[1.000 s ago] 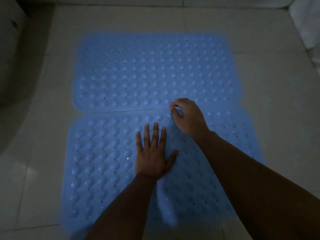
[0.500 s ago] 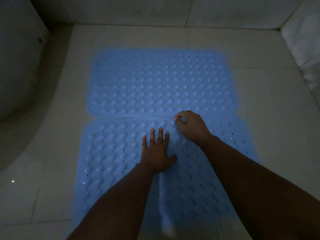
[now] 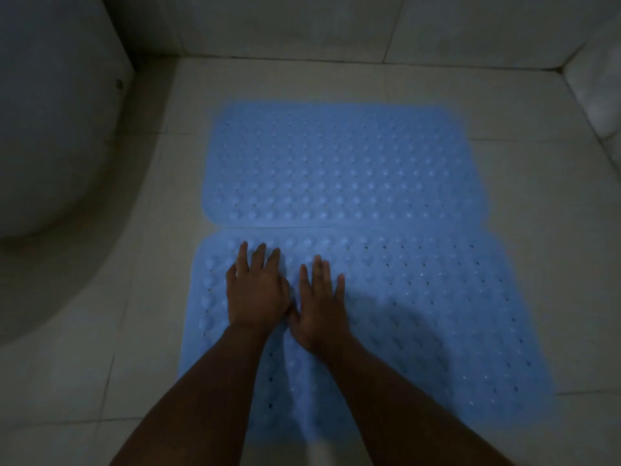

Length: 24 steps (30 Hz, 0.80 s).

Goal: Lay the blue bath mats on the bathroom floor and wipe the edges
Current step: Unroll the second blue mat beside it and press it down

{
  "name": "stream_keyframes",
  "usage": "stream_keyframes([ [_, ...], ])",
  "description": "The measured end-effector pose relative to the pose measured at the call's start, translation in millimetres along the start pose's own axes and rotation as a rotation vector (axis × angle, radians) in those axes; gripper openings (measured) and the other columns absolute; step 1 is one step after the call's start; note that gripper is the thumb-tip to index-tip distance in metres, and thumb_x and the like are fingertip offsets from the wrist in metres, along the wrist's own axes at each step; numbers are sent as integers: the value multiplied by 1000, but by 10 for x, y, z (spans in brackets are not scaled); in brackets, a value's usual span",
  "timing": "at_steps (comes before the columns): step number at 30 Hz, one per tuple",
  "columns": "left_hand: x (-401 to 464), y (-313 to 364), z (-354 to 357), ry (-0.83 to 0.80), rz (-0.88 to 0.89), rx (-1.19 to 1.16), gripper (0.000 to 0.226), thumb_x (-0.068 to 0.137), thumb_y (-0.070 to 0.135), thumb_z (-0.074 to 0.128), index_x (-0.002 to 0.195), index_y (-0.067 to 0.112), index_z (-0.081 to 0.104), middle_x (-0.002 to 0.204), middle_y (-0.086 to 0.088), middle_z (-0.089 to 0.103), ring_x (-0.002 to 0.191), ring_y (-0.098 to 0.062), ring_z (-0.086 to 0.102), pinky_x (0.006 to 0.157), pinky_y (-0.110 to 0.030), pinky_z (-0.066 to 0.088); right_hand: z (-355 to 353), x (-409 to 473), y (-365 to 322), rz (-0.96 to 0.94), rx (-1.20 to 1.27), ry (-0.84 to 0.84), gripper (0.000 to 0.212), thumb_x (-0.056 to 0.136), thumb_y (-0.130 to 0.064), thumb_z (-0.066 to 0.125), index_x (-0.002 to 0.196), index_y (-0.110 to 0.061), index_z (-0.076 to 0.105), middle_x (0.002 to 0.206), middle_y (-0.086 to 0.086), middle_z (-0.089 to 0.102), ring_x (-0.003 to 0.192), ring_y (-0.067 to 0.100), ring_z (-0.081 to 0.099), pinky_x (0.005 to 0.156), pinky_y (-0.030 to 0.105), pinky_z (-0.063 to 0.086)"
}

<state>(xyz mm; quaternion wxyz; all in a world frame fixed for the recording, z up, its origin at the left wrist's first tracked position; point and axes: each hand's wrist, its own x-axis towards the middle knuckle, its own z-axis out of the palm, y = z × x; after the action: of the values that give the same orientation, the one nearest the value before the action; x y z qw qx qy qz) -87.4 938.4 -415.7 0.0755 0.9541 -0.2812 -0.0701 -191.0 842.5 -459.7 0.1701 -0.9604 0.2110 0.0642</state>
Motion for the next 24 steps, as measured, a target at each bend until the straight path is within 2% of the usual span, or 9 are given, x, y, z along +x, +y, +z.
stream_keyframes([
  [6, 90, -238, 61, 20, -12, -21, 57, 96, 42, 36, 146, 19, 53, 155, -9, 47, 152, -36, 26, 111, -56, 36, 96, -21, -4, -15, -88, 79, 85, 97, -64, 33, 160, -10, 18, 169, 17, 2, 157, 31, -4, 123, 61, 5],
  [14, 161, -471, 98, 27, -18, -32, 54, 100, 42, 36, 145, 17, 53, 157, -9, 45, 154, -35, 22, 113, -57, 36, 133, -1, -9, 12, -92, 97, 83, 98, -66, 28, 160, -12, 19, 169, 14, 2, 157, 29, -1, 122, 61, 8],
  [18, 103, -488, 59, 47, -30, -55, 54, 99, 41, 37, 145, 16, 53, 157, -9, 45, 153, -35, 23, 113, -57, 36, 117, 13, -42, 41, -58, 39, 85, 97, -68, 26, 162, -15, 11, 170, 10, -5, 157, 25, -8, 124, 59, 3],
  [21, 93, -473, -27, 79, -52, -59, 53, 99, 40, 38, 144, 16, 54, 156, -10, 46, 152, -36, 25, 113, -57, 35, -19, 66, -69, 59, -13, -41, 83, 96, -69, 27, 161, -17, 16, 170, 9, -1, 157, 24, -2, 124, 58, 3],
  [23, 61, -422, -78, 78, -52, -63, 53, 99, 40, 39, 144, 16, 54, 155, -11, 47, 152, -37, 26, 112, -58, 36, -251, 152, -86, 58, -7, -142, 78, 98, -66, 31, 159, -20, 21, 170, 10, 7, 157, 25, 6, 123, 56, 11],
  [24, 52, -398, -76, 67, -50, -63, 54, 98, 40, 39, 144, 17, 54, 155, -11, 47, 151, -38, 27, 112, -58, 36, -370, 230, -97, 59, 13, -168, 73, 99, -64, 34, 157, -21, 26, 168, 11, 17, 155, 26, 15, 121, 55, 19],
])
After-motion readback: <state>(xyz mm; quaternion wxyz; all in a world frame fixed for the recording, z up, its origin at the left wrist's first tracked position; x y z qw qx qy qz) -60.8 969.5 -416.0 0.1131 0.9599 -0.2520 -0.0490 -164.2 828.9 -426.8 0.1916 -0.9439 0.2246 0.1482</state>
